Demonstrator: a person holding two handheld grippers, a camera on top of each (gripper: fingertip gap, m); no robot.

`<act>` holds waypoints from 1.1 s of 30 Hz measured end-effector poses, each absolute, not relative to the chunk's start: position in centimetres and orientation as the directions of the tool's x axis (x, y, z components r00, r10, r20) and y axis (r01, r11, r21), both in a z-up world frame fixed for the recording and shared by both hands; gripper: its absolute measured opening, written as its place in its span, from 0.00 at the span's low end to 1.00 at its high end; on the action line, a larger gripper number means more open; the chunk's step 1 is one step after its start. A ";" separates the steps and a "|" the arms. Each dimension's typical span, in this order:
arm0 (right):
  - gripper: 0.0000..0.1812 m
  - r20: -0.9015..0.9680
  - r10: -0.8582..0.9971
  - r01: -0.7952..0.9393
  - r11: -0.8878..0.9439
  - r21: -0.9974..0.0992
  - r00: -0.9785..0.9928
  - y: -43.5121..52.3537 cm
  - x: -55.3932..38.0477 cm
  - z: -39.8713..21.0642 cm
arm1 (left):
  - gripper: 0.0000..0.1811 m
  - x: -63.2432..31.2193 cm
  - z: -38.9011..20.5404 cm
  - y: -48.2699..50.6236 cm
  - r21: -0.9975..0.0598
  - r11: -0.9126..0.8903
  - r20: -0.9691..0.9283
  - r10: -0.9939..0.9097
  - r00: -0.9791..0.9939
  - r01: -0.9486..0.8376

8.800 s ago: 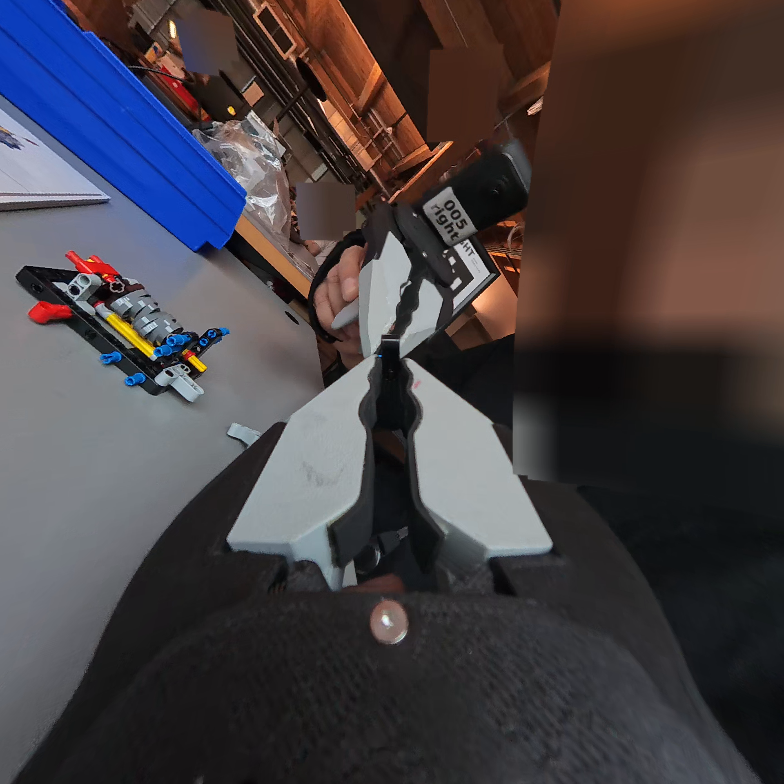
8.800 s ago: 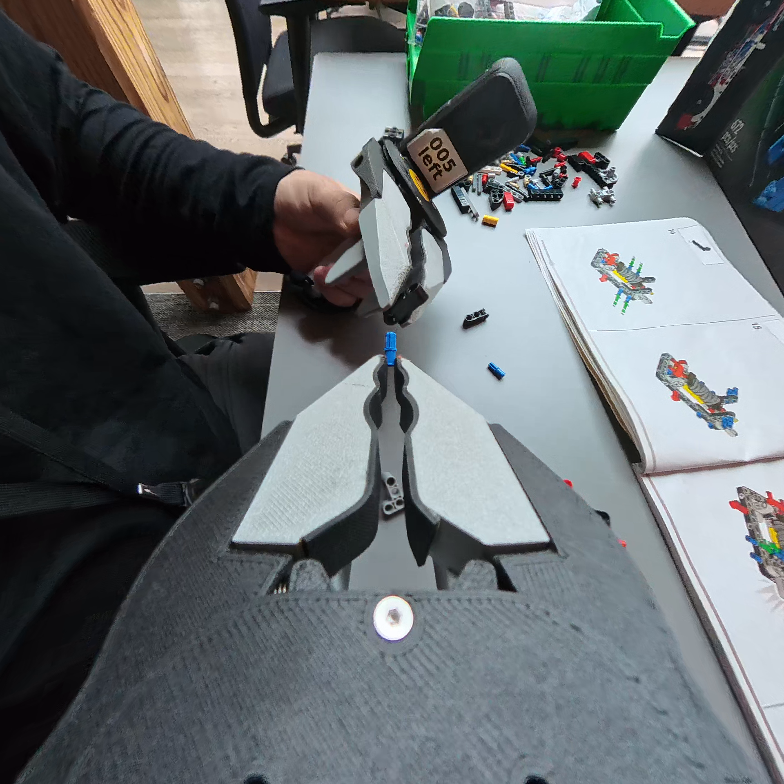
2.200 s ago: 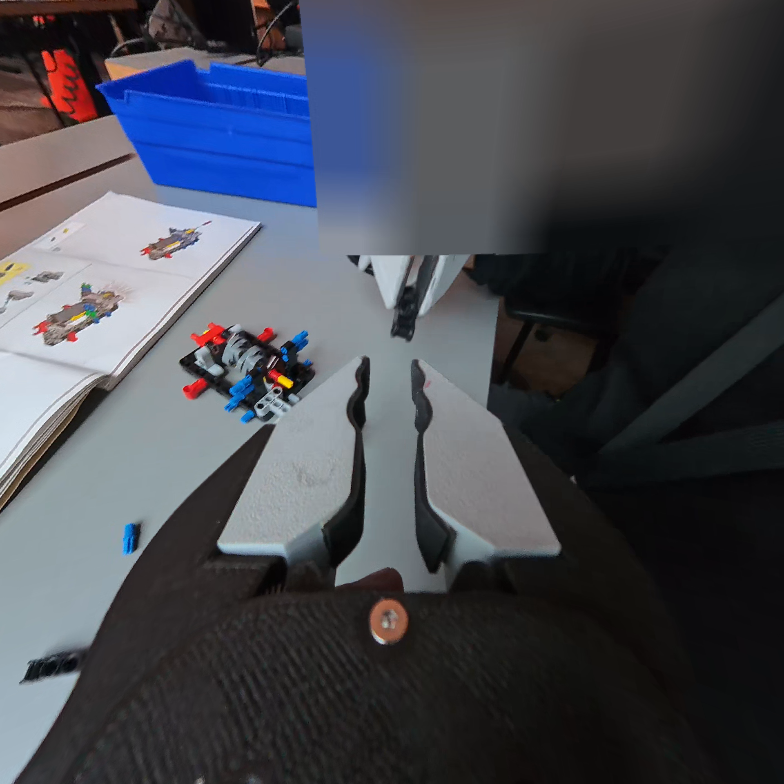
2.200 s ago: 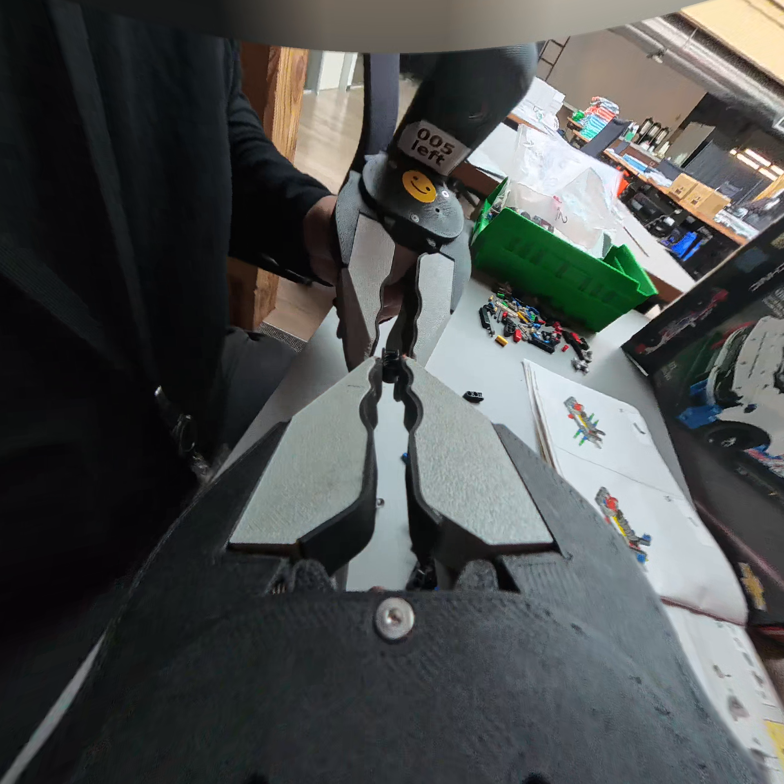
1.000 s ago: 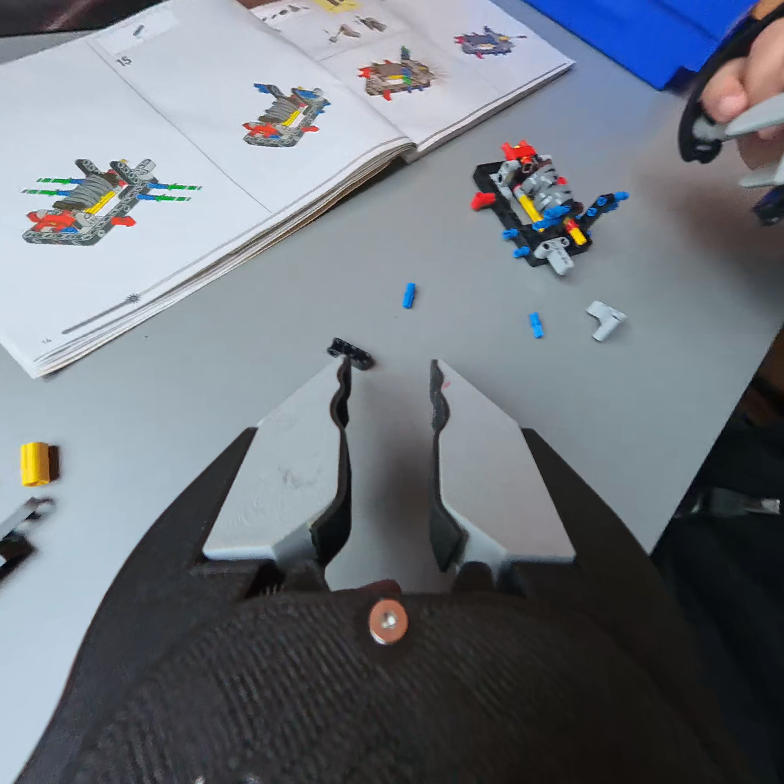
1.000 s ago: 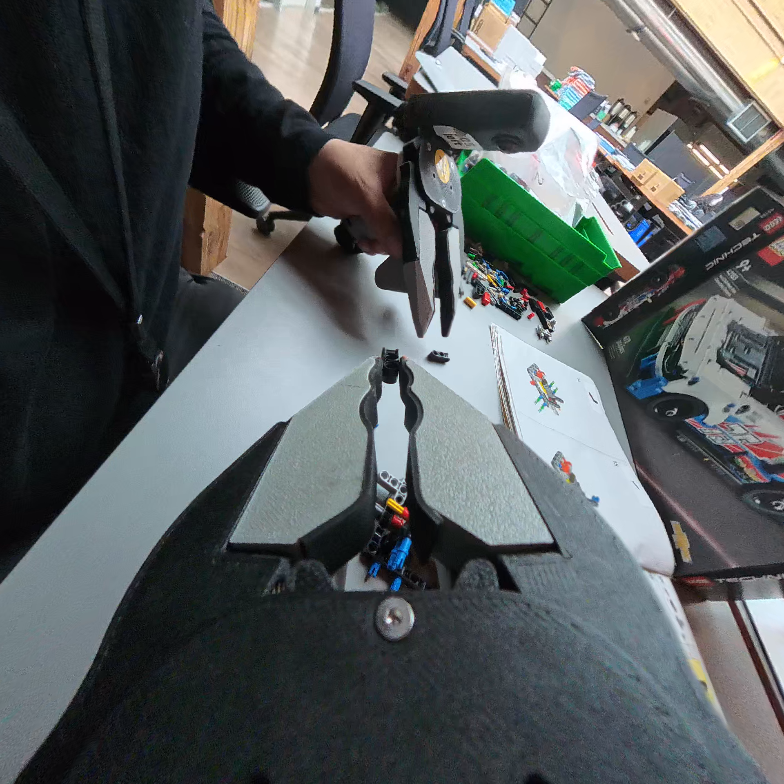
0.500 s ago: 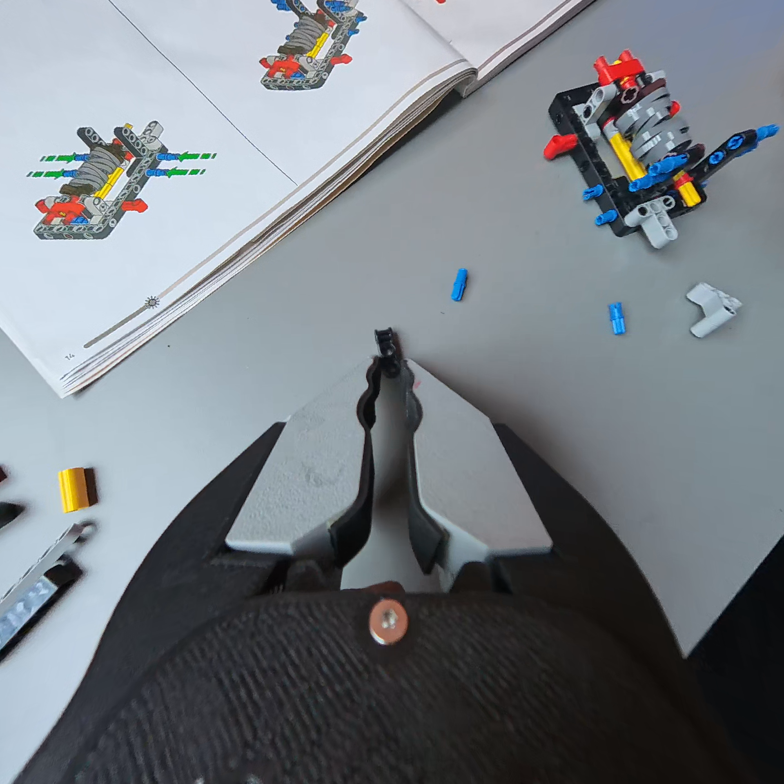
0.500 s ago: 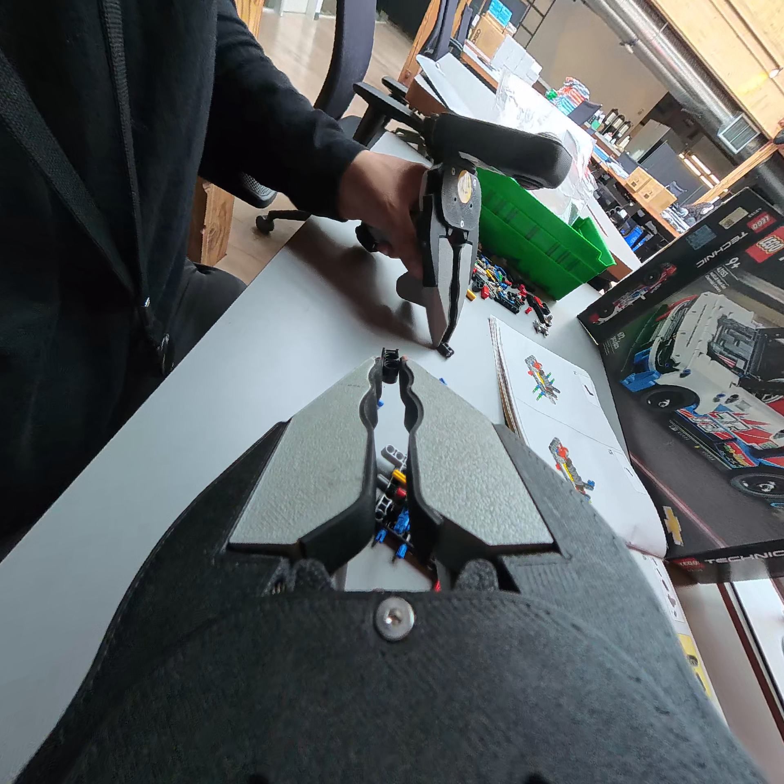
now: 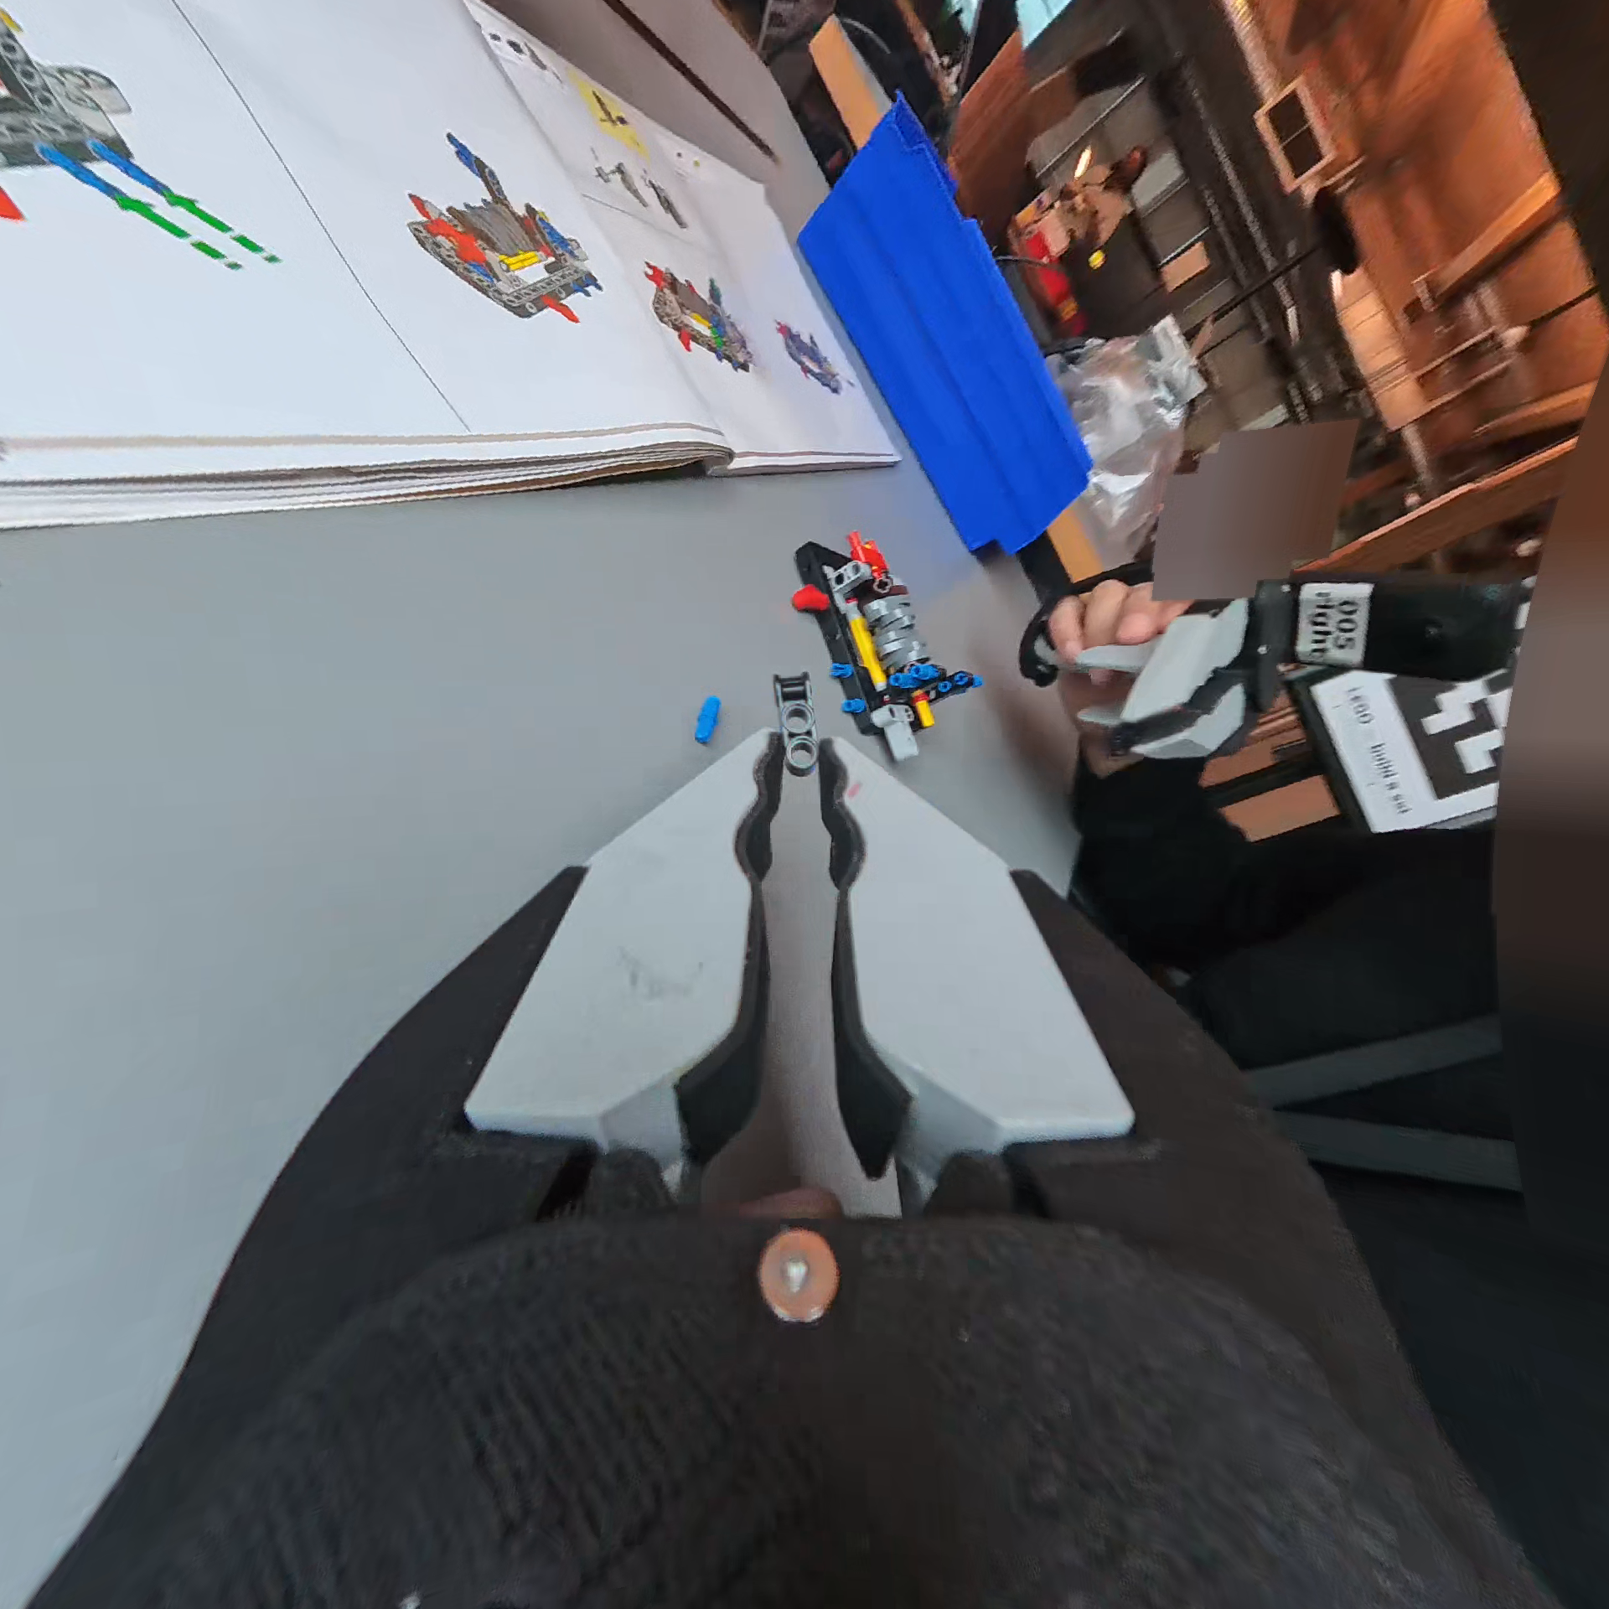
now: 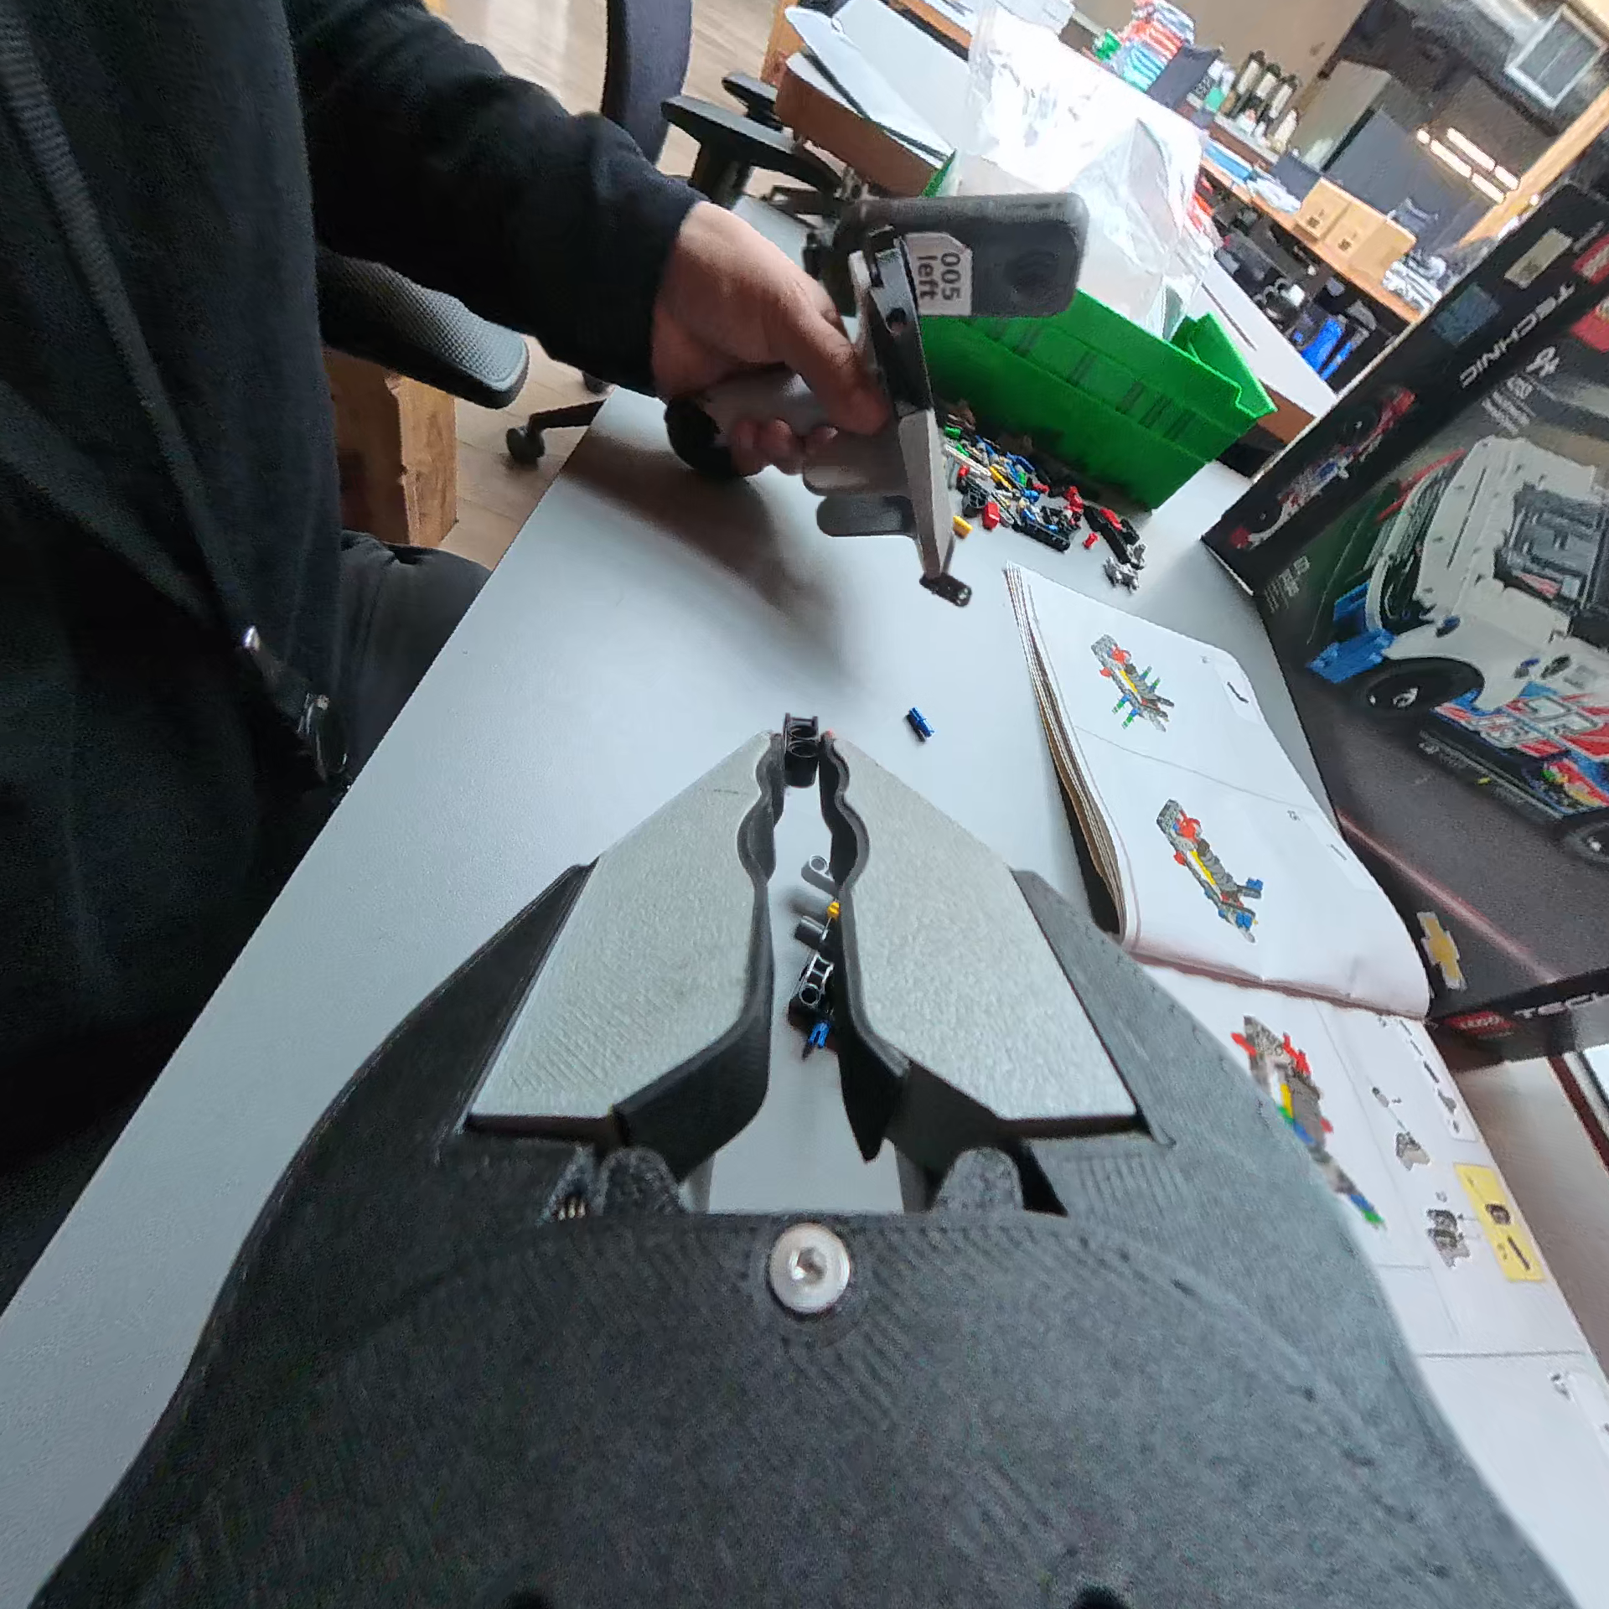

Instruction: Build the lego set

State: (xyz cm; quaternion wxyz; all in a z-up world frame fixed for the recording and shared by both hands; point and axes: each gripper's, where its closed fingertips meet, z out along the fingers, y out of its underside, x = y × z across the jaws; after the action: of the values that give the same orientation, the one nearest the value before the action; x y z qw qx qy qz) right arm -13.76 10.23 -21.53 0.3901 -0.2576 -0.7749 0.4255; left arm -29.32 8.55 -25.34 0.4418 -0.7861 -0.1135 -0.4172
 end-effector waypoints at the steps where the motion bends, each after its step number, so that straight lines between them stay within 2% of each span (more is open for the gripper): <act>1: 0.02 0.369 0.745 0.083 0.491 -0.867 -0.556 10.4 -13.8 -21.5 | 0.03 -29.1 -25.1 8.5 -0.585 -0.582 0.775 -0.198 0.600 0.565; 6: 0.02 0.275 0.810 0.146 0.400 -0.905 -0.517 11.4 -14.4 -21.4 | 0.03 -28.2 -24.3 8.3 -0.538 -0.578 0.828 -0.226 0.513 0.614; 12: 0.02 0.228 0.850 0.167 0.341 -0.925 -0.474 12.7 -14.8 -21.6 | 0.03 -28.1 -26.0 8.0 -0.597 -0.611 0.749 -0.194 0.633 0.520; 17: 0.02 0.248 0.850 0.141 0.348 -0.927 -0.464 13.0 -14.8 -21.4 | 0.03 -28.5 -27.9 7.6 -0.660 -0.664 0.586 -0.160 0.795 0.353; 22: 0.02 0.263 0.847 0.136 0.361 -0.923 -0.462 13.1 -14.8 -21.9 | 0.03 -28.5 -28.9 7.3 -0.661 -0.694 0.526 -0.157 0.836 0.286; 27: 0.02 0.166 0.881 0.175 0.267 -0.948 -0.444 13.9 -14.7 -21.6 | 0.03 -28.5 -29.4 7.1 -0.644 -0.717 0.518 -0.151 0.842 0.267; 33: 0.02 0.179 0.890 0.152 0.264 -0.952 -0.420 14.7 -14.6 -21.5 | 0.03 -28.9 -29.9 7.0 -0.660 -0.728 0.427 -0.161 0.890 0.185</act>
State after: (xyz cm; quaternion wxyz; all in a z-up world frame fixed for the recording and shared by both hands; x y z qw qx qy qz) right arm -14.56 14.71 -21.51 0.3867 -0.3750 -0.6946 0.4769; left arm -28.89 7.04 -29.94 0.3689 -0.8994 -0.0068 -0.2345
